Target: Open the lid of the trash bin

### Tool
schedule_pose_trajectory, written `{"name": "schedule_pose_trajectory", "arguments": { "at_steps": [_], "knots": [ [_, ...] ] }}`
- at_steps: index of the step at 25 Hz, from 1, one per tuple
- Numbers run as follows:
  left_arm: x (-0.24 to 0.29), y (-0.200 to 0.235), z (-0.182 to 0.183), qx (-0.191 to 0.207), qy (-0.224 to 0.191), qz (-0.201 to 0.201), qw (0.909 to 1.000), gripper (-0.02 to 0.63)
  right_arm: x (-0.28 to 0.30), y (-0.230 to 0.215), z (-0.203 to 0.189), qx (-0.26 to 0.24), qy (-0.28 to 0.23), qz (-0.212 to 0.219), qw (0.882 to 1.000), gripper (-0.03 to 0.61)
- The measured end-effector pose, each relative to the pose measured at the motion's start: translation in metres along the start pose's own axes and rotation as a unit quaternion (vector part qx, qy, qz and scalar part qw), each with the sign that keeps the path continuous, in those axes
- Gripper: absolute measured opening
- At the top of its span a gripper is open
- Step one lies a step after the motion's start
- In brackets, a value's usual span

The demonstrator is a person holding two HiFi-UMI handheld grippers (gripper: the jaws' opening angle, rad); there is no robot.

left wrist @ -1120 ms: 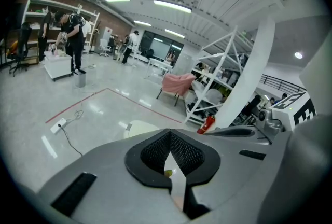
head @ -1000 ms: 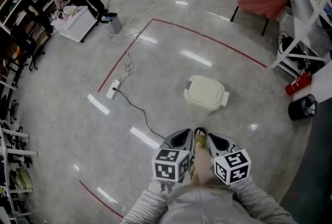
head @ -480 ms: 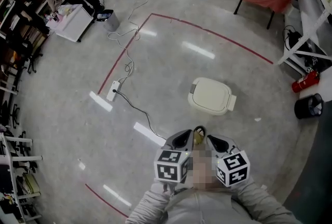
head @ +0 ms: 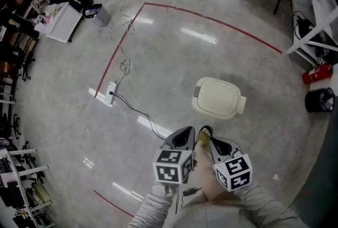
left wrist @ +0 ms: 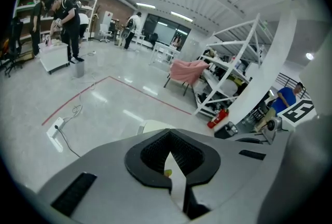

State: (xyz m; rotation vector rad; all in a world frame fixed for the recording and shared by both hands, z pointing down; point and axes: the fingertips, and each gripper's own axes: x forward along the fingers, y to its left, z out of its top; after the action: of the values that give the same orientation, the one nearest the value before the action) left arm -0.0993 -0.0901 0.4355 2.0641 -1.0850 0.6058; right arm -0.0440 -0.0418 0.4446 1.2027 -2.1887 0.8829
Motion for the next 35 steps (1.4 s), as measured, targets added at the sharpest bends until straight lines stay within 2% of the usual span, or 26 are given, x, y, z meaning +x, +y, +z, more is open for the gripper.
{"name": "schedule_pose_trajectory", "arguments": {
  "at_steps": [13, 24, 29, 35],
  "knots": [
    [0.11, 0.053, 0.0, 0.01, 0.059, -0.007, 0.9982, 0.006, 0.077, -0.045, -0.008, 0.074, 0.014, -0.031, 0.997, -0.002],
    [0.208, 0.096, -0.018, 0.01, 0.093, -0.014, 0.9956, 0.006, 0.131, -0.081, -0.036, 0.151, 0.026, -0.072, 0.986, -0.002],
    [0.247, 0.115, -0.023, 0.011, 0.104, -0.007, 0.9945, 0.005, 0.147, -0.085, -0.049, 0.166, 0.039, -0.076, 0.982, -0.002],
    [0.288, 0.138, -0.039, 0.035, 0.14, -0.008, 0.9895, 0.006, 0.164, -0.084, -0.061, 0.178, 0.05, -0.077, 0.98, -0.002]
  ]
}}
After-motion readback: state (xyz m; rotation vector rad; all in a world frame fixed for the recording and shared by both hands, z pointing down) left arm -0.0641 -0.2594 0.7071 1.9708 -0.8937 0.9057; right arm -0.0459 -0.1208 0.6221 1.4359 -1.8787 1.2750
